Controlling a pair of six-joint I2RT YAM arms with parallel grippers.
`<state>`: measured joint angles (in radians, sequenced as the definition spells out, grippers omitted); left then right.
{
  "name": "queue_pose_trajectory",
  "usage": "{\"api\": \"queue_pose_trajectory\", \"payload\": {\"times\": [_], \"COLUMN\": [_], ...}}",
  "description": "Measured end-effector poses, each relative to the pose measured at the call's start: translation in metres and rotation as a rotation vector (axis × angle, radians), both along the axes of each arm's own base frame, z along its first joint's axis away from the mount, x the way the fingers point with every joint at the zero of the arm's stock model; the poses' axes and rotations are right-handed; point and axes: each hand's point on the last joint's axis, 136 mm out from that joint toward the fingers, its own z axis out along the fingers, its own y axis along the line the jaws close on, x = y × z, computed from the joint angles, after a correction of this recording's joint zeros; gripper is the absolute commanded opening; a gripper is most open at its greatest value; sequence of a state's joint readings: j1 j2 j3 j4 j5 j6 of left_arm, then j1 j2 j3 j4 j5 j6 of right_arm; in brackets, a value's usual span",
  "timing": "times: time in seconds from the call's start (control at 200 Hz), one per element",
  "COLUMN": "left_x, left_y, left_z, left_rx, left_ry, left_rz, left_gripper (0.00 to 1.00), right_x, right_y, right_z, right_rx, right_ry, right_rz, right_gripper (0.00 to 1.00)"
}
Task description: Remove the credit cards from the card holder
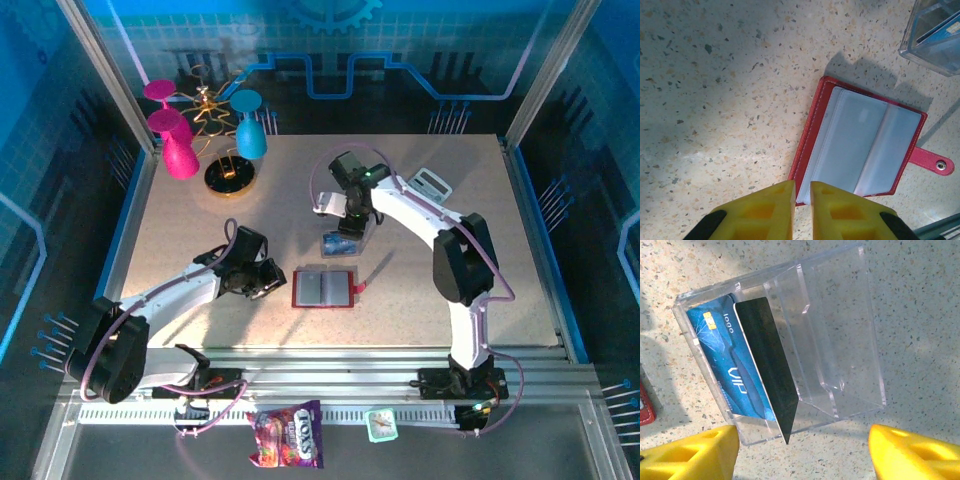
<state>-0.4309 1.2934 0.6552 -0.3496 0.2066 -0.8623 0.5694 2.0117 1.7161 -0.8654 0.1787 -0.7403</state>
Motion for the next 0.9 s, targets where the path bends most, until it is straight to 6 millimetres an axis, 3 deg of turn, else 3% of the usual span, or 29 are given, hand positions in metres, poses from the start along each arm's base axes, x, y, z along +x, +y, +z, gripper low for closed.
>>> {"api": "queue_pose_trajectory", "payload": {"times": [0.595,0.901], "left_x": [-0.002,-0.002], "left_y": [-0.001,-0.001], "left_z": [-0.001,-0.001], "left_rx": [-0.007,-0.007], "left_ry": [0.007,0.007], "left_rz": [-0.005,-0.005], "left_gripper": [0.17,0.17], "right_x": [0.020,0.035], "right_y": [0.002,0.007], "right_z": [-0.018,-0.009], "right_rx": [-0.009,0.010], "right_ry": [-0.071,-0.138], "right_rz": [-0.023,-0.037], "right_gripper": [0.71,0.71]}}
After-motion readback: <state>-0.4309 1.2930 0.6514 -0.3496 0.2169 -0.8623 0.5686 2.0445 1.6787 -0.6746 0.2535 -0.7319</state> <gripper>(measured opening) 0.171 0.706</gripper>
